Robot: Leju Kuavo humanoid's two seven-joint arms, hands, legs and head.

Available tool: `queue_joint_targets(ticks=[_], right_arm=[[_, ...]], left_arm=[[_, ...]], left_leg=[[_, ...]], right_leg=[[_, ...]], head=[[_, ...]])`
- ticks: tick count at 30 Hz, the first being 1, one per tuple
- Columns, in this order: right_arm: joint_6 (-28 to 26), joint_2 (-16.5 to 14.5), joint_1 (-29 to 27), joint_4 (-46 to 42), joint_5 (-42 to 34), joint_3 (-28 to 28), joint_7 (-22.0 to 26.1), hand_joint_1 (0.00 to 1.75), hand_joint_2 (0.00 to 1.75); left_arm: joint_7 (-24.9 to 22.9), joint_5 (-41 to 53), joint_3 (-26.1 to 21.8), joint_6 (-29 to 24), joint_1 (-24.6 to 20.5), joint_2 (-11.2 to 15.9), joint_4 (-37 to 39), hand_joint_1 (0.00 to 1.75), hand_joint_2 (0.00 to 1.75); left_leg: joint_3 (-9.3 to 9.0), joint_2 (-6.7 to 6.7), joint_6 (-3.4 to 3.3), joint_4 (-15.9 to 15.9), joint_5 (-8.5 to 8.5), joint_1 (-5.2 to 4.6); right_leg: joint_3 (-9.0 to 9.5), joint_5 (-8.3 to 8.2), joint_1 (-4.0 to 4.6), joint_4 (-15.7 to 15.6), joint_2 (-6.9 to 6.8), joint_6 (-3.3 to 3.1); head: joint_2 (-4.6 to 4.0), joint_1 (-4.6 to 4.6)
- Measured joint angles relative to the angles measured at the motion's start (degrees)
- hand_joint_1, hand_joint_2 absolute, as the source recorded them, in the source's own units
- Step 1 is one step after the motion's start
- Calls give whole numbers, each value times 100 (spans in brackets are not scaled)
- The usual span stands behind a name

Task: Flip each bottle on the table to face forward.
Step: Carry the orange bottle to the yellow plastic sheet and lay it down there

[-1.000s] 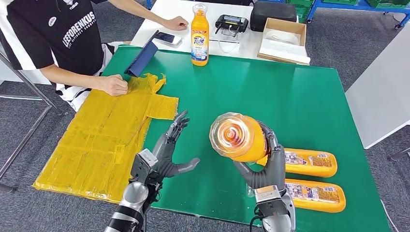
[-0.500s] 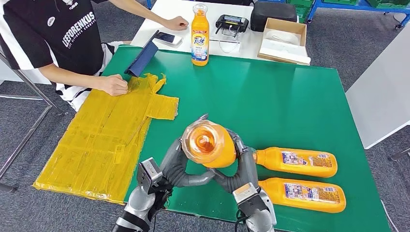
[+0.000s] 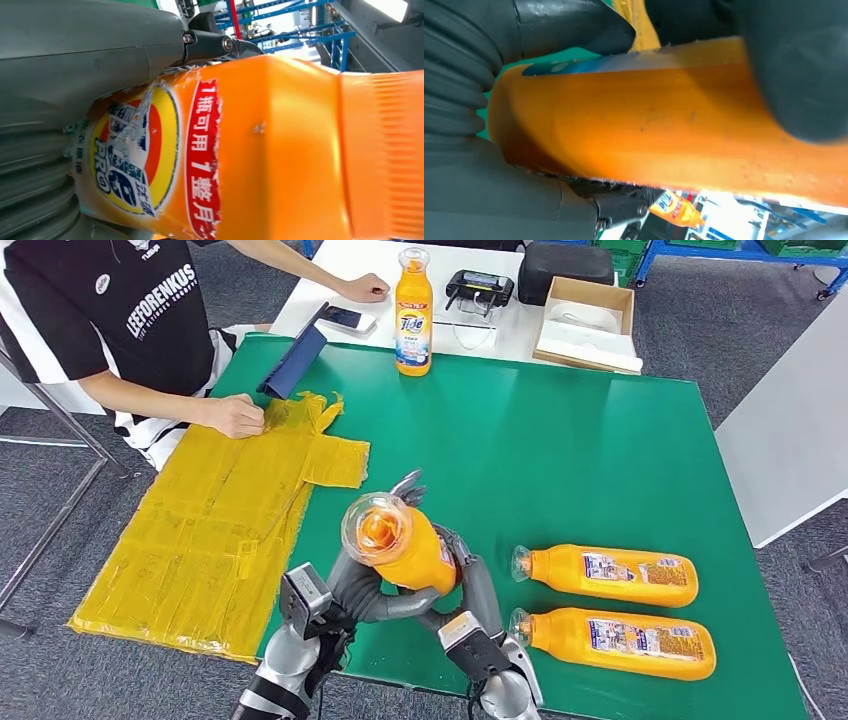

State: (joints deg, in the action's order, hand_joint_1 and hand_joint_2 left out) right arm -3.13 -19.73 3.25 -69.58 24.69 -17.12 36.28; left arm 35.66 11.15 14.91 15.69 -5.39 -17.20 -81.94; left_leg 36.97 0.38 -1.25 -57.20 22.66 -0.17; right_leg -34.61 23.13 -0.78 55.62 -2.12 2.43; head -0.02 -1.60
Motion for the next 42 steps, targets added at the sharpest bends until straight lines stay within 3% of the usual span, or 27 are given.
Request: queue_joint_targets(ticks=[6, 10, 39, 40, 42], right_arm=[[-92, 6, 112, 360, -43, -95, -9, 175, 175], [-108, 6, 151, 517, -54, -113, -9, 175, 175], [-183, 6, 190, 667, -1, -150, 9, 175, 175], [-184, 6, 190, 667, -1, -150, 9, 145, 175], [-196, 6, 189, 663, 12, -149, 15, 58, 175]], left_arm=[[-1, 0, -21, -68, 7, 0, -9, 0, 175], [-1, 0, -32, -84, 12, 0, -9, 172, 175], [12, 62, -13, -116, 2, 0, 39, 175, 175], [13, 62, -13, -116, 1, 0, 39, 175, 175], [14, 65, -13, -125, 1, 0, 39, 175, 175]], left_leg=[[0, 0, 0, 0, 0, 0], [0, 0, 0, 0, 0, 0], [0, 0, 0, 0, 0, 0], [0, 1, 0, 0, 0, 0], [0, 1, 0, 0, 0, 0]], right_leg=[[-1, 0, 0, 0, 0, 0], [-1, 0, 0, 0, 0, 0], [-3, 0, 0, 0, 0, 0], [-3, 0, 0, 0, 0, 0], [-4, 0, 0, 0, 0, 0]], head=[[0, 0], [0, 0], [0, 0], [0, 0], [0, 0]])
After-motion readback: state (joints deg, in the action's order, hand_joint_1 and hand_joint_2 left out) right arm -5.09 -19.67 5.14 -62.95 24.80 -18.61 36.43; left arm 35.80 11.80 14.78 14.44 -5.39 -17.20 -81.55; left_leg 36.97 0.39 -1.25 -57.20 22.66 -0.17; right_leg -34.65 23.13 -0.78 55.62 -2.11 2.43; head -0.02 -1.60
